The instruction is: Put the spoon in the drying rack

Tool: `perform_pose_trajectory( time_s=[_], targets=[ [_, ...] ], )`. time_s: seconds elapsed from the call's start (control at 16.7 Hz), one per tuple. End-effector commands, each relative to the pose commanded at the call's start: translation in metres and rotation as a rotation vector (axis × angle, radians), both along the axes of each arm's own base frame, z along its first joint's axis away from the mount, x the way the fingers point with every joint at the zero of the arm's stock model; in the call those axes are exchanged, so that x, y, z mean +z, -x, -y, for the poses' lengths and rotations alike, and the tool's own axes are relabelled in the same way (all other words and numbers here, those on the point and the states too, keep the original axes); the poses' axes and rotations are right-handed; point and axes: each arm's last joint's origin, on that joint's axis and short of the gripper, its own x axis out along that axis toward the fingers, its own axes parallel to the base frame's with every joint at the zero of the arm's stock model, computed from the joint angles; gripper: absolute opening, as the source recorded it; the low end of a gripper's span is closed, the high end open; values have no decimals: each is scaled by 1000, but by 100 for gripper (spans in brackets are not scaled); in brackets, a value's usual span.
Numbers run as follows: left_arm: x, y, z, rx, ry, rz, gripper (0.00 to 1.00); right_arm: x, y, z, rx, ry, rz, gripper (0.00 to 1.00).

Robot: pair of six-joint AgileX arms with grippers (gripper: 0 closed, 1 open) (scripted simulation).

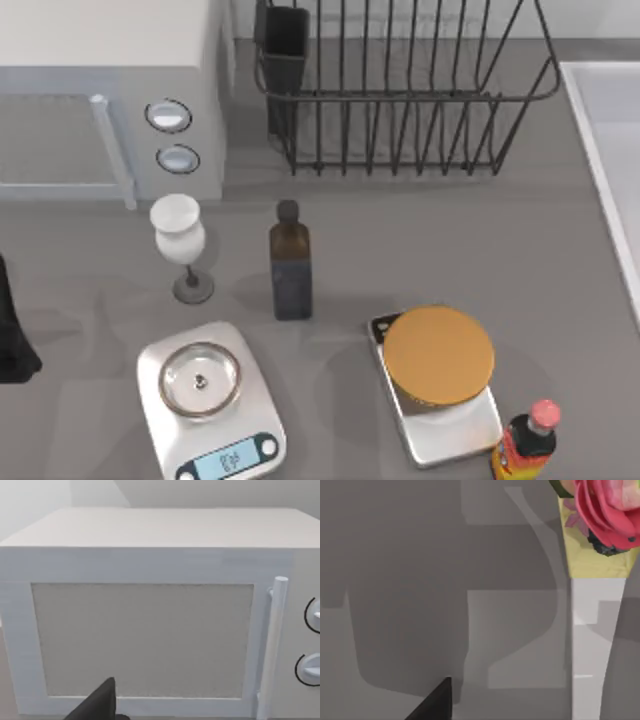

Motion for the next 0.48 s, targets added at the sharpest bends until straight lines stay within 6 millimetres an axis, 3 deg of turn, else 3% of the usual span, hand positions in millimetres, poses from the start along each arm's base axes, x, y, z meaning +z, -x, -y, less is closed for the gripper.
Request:
perform_pose_trajectory(
  time_s=[0.42, 0.48],
  targets=[
    [0, 0, 0, 0, 0, 0, 100, 0, 0, 0, 0, 0, 0, 2],
    [0, 0, 0, 0, 0, 0, 100, 0, 0, 0, 0, 0, 0, 0]
  ],
)
